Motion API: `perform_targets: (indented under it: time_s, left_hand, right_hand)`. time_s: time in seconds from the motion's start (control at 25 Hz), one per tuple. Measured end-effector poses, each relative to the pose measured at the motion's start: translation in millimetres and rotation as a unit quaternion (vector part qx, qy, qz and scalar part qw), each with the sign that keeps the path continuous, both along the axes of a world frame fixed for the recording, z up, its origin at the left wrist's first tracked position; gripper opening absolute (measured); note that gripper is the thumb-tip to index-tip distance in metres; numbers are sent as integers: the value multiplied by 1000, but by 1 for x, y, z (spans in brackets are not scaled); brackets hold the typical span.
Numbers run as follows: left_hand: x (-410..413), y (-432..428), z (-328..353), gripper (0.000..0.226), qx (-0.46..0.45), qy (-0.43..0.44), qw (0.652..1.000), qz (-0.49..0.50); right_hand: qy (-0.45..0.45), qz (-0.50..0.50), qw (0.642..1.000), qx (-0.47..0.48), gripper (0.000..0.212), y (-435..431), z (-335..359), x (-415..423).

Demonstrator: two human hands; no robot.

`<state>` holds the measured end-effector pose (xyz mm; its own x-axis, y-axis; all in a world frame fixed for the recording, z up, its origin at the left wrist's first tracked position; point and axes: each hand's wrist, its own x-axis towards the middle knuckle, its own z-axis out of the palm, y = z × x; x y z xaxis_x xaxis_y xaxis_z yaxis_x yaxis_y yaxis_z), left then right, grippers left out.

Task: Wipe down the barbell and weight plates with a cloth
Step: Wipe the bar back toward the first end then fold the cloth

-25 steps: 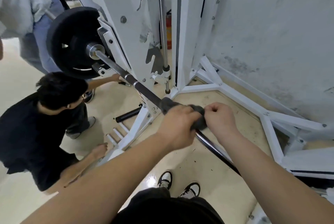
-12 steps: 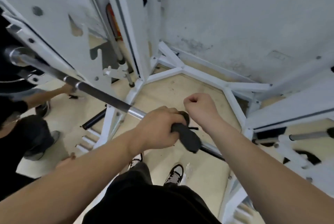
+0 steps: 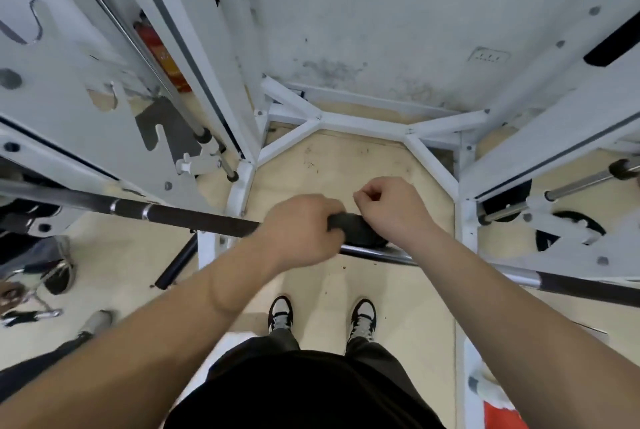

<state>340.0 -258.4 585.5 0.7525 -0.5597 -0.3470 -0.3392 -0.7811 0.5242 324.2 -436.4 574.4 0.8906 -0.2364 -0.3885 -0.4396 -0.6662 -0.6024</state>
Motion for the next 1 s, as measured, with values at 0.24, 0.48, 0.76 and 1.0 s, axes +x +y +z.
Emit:
perform_targets:
  time_s: [0.24,0.48,0.76,1.0]
  left_hand:
    - [36,88,3,21,51,-6,996,78]
    - [46,128,3,20,45,-11,999,28]
    - [44,135,-6,32,81,-101,988,79]
    - [49,232,-15,33,58,-208,967,133]
  right_hand:
    - [-10,20,1000,5,7,54,1,0]
    - [-11,21,1000,-13,9,104,5,12]
    - [-3,77,997,-2,6,144,11,22]
    - [7,107,994,22,11,164,18,39]
